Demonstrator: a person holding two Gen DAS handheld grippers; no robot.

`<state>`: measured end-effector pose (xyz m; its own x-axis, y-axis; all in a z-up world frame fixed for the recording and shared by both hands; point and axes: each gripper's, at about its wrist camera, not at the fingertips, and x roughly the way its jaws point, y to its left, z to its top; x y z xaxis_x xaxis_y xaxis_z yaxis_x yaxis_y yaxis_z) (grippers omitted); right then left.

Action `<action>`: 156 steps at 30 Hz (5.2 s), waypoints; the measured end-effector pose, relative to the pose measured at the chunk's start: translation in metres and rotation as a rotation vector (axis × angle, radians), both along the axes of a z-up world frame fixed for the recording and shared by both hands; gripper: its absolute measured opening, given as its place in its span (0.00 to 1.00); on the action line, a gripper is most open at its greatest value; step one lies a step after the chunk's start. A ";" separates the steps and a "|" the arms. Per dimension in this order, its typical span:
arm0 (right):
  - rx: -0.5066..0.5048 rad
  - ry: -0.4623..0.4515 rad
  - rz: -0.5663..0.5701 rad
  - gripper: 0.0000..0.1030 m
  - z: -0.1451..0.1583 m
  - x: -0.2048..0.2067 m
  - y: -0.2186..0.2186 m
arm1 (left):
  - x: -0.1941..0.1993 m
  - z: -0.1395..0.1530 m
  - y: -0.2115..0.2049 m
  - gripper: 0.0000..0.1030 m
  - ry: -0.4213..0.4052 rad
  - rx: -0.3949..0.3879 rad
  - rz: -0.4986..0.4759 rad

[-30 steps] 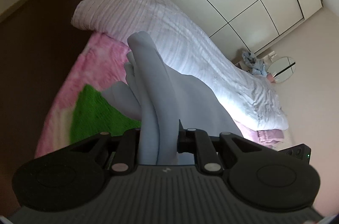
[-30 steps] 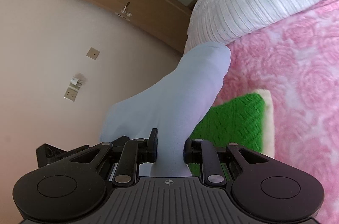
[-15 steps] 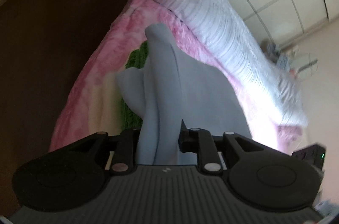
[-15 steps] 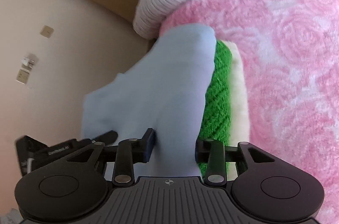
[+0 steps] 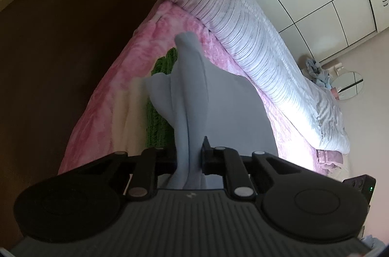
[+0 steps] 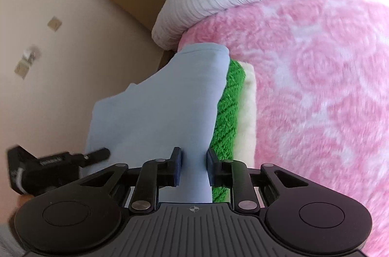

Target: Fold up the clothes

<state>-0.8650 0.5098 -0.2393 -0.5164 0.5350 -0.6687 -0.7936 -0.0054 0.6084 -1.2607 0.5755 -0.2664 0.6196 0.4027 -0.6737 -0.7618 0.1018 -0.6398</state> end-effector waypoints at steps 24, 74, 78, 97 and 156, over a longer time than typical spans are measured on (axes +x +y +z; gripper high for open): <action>0.108 -0.518 0.081 0.28 0.015 -0.083 0.085 | 0.074 0.012 0.057 0.02 0.479 0.208 -0.083; -0.067 -0.466 0.307 0.33 0.098 -0.107 -0.099 | 0.107 0.157 -0.141 0.39 0.624 0.084 0.031; -0.034 -0.464 0.258 0.49 0.121 -0.100 -0.108 | 0.118 0.177 -0.153 0.46 0.661 0.124 0.054; 0.049 -0.522 0.173 0.62 0.173 -0.087 -0.144 | 0.133 0.212 -0.199 0.61 0.779 0.244 0.134; 0.067 -0.536 0.464 0.62 0.177 0.096 -0.177 | 0.337 0.223 -0.295 0.60 0.714 0.034 0.386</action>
<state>-0.7695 0.3325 -0.0628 -0.3100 0.3886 -0.8677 -0.8903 -0.4389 0.1215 -0.9235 0.2805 -0.0431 -0.1419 0.5276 -0.8376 -0.9704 -0.2413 0.0124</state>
